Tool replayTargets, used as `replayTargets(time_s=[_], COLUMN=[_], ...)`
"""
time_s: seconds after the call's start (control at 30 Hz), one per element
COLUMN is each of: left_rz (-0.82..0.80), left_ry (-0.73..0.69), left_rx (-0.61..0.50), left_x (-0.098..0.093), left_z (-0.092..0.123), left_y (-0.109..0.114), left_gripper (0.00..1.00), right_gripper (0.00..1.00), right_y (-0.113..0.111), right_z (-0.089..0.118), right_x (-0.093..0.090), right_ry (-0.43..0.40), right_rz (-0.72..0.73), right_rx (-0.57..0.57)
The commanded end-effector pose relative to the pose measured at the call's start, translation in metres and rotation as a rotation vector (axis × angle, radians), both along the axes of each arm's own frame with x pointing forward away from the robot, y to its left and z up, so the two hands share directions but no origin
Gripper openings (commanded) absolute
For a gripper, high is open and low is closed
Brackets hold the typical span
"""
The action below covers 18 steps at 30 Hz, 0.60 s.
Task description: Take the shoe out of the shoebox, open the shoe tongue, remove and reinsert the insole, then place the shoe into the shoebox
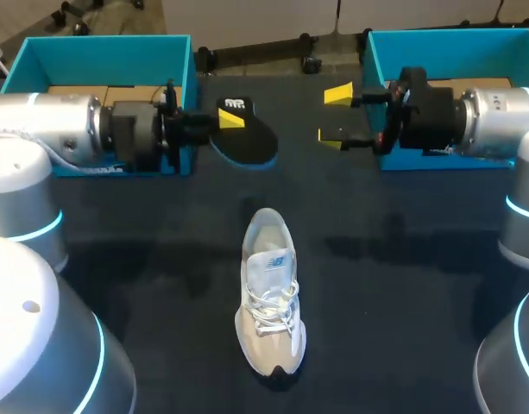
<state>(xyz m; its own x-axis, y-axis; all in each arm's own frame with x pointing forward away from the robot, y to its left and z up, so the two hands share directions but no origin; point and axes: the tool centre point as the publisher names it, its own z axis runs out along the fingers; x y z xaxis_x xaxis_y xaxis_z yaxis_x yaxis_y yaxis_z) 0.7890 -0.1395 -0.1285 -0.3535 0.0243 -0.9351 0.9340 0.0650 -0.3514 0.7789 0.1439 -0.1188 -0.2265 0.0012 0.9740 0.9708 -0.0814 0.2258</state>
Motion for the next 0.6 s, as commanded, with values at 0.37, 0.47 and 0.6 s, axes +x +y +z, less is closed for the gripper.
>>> replayTargets(time_s=[0.37,0.47,0.6], left_rz=[0.012,0.012,0.040], left_ry=[0.432,0.432,0.698], left_rx=[-0.028,-0.028,0.019], left_x=[0.0116,0.0116,0.0167], left_z=[-0.0005,-0.0005,0.0056], left_y=[0.0018,0.0018,0.0010], left_gripper=[0.00,0.00,0.00], right_gripper=[1.00,1.00,1.00], right_y=[0.0008,0.0008,0.0008], right_z=[-0.0005,-0.0005,-0.0005], right_x=[-0.0002,-0.0002,-0.0002], right_ry=[0.000,0.000,0.000], right_rz=[-0.001,-0.001,-0.001], right_rx=[-0.001,-0.001,-0.001])
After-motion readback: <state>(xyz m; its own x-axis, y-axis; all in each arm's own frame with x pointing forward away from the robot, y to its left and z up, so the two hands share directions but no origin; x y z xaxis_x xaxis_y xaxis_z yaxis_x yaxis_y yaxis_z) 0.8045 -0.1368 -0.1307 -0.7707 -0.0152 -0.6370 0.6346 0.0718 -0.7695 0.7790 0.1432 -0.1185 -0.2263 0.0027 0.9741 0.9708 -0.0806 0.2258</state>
